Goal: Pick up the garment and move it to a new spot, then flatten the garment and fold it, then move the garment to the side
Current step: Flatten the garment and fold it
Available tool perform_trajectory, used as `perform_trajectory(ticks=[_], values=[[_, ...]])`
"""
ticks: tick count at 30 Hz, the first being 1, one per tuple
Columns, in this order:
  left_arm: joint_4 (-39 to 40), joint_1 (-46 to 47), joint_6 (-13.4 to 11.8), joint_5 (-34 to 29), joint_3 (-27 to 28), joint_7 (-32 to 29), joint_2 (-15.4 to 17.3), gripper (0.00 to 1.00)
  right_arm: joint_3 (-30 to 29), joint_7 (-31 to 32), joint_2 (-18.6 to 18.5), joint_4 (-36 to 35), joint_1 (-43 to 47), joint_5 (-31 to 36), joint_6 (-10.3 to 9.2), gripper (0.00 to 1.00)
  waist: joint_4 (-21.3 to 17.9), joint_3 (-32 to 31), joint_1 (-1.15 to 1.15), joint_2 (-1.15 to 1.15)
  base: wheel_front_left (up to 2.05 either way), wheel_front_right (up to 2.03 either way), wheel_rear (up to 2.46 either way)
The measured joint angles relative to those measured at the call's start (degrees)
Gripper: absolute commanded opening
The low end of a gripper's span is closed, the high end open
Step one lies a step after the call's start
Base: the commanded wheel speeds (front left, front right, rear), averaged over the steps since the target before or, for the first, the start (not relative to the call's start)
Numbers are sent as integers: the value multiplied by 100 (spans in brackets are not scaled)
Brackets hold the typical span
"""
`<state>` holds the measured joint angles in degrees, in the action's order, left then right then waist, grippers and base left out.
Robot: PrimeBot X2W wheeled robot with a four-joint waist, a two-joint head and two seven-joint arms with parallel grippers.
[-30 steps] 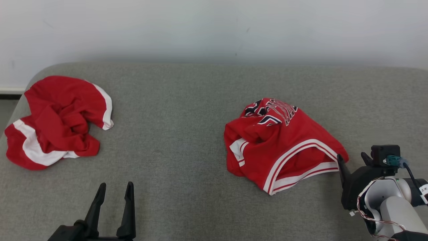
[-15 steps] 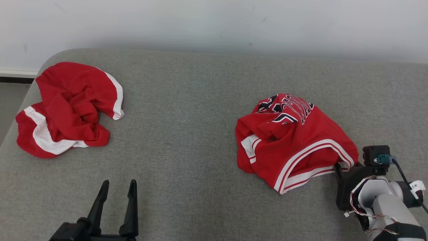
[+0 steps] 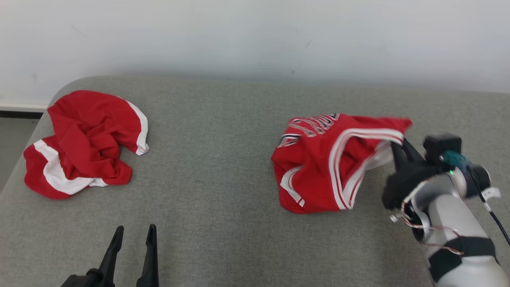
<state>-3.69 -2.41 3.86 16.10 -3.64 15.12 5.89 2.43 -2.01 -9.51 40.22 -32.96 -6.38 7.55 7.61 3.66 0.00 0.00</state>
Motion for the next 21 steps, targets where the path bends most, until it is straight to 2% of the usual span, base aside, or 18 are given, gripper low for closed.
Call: perform_trajectory(ticks=[9,15,17,21], values=[[33,-120,-34,32,54,0,-18,100,1385,222,222,-1544,-940,-693,0,0,-231,-177,0,0,0,0,0],[54,-101,-31,31,23,0,-26,100,1996,292,343,-1825,-1667,-1187,1,0,-247,-134,0,0,0,0,0],[53,-83,-24,29,2,0,-30,100,2113,211,410,-1889,-1974,-1461,0,0,-229,-115,0,0,0,0,0],[63,-37,-4,11,-19,0,-38,100,2171,-122,450,-1952,-2551,-1601,1,0,-179,-79,0,0,0,0,0]])
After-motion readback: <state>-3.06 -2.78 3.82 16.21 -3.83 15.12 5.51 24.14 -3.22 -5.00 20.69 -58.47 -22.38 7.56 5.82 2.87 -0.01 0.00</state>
